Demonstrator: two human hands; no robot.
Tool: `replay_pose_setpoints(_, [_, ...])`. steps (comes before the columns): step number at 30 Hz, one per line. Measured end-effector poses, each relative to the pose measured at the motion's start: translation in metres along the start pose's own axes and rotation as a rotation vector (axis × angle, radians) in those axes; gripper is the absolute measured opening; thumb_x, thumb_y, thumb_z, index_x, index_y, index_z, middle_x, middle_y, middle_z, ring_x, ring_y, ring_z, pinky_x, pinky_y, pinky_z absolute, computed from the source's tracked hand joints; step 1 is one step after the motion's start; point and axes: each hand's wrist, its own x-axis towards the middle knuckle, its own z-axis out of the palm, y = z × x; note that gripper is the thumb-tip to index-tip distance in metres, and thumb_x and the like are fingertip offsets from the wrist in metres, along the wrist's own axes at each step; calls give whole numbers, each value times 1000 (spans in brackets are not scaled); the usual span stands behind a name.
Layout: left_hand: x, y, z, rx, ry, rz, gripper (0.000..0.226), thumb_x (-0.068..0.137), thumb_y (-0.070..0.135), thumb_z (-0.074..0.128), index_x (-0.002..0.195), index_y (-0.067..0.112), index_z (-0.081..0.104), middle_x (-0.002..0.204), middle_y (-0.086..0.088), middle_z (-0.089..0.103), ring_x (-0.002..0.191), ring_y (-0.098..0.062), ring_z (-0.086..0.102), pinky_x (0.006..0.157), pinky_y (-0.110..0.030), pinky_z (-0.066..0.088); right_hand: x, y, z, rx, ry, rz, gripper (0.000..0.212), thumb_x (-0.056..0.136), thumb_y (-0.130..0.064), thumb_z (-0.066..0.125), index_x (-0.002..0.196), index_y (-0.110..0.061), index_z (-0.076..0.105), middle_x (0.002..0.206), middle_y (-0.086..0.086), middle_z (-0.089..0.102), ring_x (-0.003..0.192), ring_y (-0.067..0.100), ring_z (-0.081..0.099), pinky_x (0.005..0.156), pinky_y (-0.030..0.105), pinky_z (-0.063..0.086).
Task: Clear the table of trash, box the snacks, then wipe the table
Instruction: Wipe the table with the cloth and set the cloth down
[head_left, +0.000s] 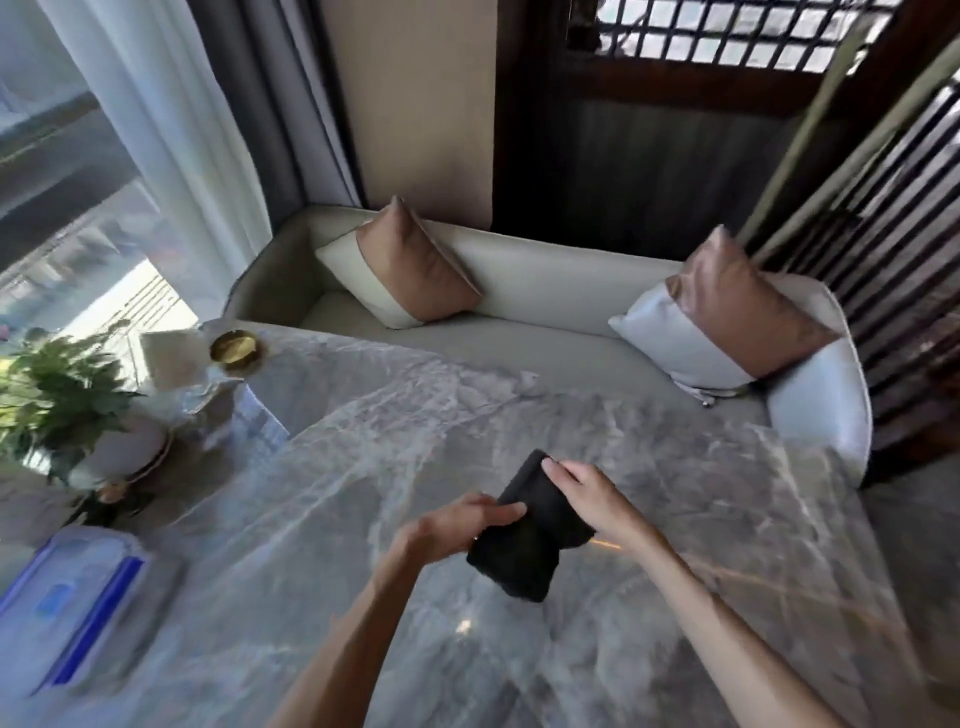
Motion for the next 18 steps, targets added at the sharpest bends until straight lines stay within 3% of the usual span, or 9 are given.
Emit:
replay_pose_setpoints(2, [3, 5, -2, -27, -38, 10, 45, 92, 47, 58, 103, 5, 71, 99, -12, 73, 85, -19, 70, 75, -26, 54, 0, 10, -15, 292, -204, 196, 46, 88, -56, 58, 78, -12, 69, 79, 4, 68, 71, 15, 63, 62, 30, 47])
replay_pose_setpoints(4, [7, 9, -8, -56, -48, 49, 50, 88, 51, 61, 105, 5, 69, 100, -13, 72, 85, -19, 69, 75, -27, 54, -2, 23, -24, 514, -437, 294, 47, 80, -59, 66, 104, -18, 73, 101, 11, 71, 86, 22, 68, 64, 29, 53])
replay_pose_setpoints(6, [14, 16, -15, -36, -90, 84, 49, 84, 50, 66, 108, 7, 68, 102, -11, 71, 89, -19, 69, 78, -29, 53, -1, 35, -26, 687, -590, 284, 54, 83, -46, 68, 125, -13, 63, 129, 20, 62, 119, 32, 62, 90, 38, 55])
replay_pose_setpoints(8, [24, 26, -21, 23, -172, 120, 35, 86, 44, 67, 109, 18, 70, 106, -6, 73, 98, -18, 70, 82, -26, 54, -3, 41, -20, 791, -665, 252, 60, 84, -33, 69, 136, -6, 53, 142, 23, 51, 133, 35, 48, 106, 44, 46])
replay_pose_setpoints(10, [36, 35, -26, 80, -230, 150, 27, 86, 36, 69, 108, 20, 70, 106, -3, 73, 99, -15, 70, 82, -25, 54, -3, 47, -14, 837, -646, 262, 66, 78, -27, 78, 133, -1, 54, 139, 25, 53, 131, 36, 50, 104, 45, 46])
replay_pose_setpoints(13, [59, 43, -32, 141, -227, 213, 15, 84, 30, 72, 96, 22, 70, 90, 6, 71, 85, -7, 68, 74, -22, 53, 1, 62, -10, 969, -578, 256, 62, 75, -19, 80, 129, 1, 58, 134, 23, 58, 125, 34, 56, 100, 44, 49])
replay_pose_setpoints(16, [82, 47, -37, 51, -100, 292, 13, 81, 16, 75, 90, 24, 70, 79, 9, 69, 76, -5, 64, 63, -13, 49, 5, 73, -7, 1075, -406, 289, 66, 66, -14, 87, 124, 3, 61, 125, 23, 65, 115, 33, 64, 90, 41, 55])
replay_pose_setpoints(18, [96, 46, -38, -31, 0, 311, 15, 81, 14, 76, 89, 24, 68, 78, 8, 67, 73, -5, 63, 60, -13, 49, 7, 82, -5, 1164, -328, 282, 66, 70, -6, 83, 128, 7, 55, 128, 27, 62, 118, 39, 61, 89, 49, 54])
